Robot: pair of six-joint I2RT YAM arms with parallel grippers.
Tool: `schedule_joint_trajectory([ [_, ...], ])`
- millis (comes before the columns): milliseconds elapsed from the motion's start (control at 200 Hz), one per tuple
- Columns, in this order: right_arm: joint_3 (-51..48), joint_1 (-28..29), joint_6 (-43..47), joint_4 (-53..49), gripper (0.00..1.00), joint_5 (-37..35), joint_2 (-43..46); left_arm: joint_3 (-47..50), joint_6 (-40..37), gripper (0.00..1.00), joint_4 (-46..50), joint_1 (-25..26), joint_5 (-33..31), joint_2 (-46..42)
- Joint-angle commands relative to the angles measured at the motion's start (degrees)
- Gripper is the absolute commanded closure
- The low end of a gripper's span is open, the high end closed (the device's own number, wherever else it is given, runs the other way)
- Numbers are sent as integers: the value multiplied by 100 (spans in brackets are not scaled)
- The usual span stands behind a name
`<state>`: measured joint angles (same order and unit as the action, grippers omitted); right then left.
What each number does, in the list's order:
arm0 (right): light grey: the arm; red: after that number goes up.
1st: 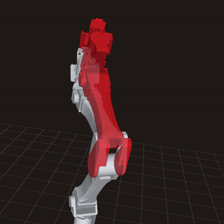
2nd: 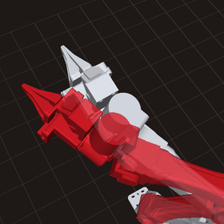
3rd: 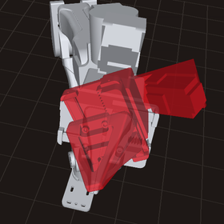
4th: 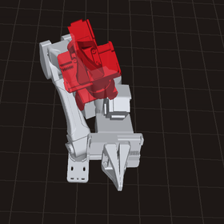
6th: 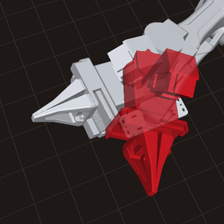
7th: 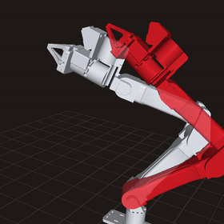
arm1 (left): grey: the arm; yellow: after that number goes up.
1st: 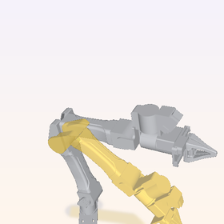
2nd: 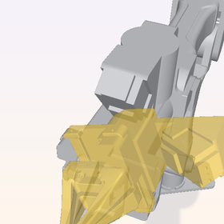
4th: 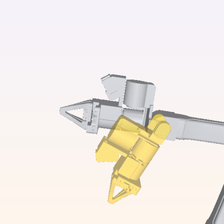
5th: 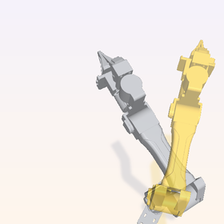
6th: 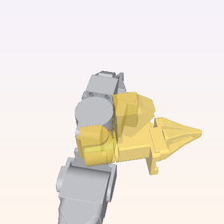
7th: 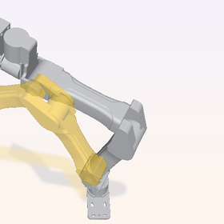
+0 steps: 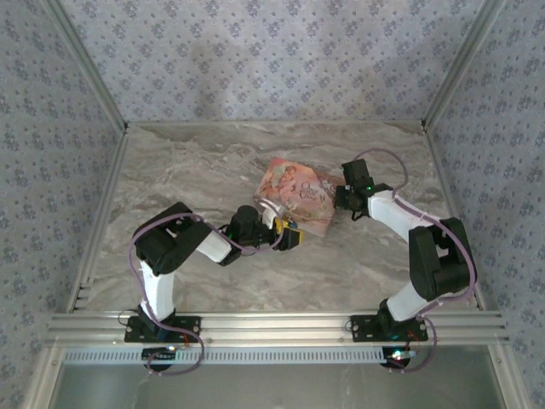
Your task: Unlock the padlock with the key
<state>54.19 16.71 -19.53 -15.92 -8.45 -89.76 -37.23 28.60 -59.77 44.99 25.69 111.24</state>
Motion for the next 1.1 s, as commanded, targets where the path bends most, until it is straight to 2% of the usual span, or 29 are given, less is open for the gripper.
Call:
schedule_joint_trajectory([
  [0,188,113,55,12,100,305,-111,-80,21,24,-575,-47,156,83],
  [65,210,117,102,20,100,343,-134,-99,95,29,-685,-111,256,139],
  [185,248,131,136,44,100,366,-147,93,321,30,-1428,-208,294,289],
  [265,300,137,156,29,100,387,-194,172,426,36,-1649,-277,388,314],
  [680,869,215,335,-130,100,344,-724,373,445,46,-1490,-339,511,171],
  [849,996,291,353,-143,100,331,-790,351,474,55,-1276,-347,446,135],
  [1094,954,309,402,-152,100,300,-734,304,601,56,-919,-454,421,96],
])
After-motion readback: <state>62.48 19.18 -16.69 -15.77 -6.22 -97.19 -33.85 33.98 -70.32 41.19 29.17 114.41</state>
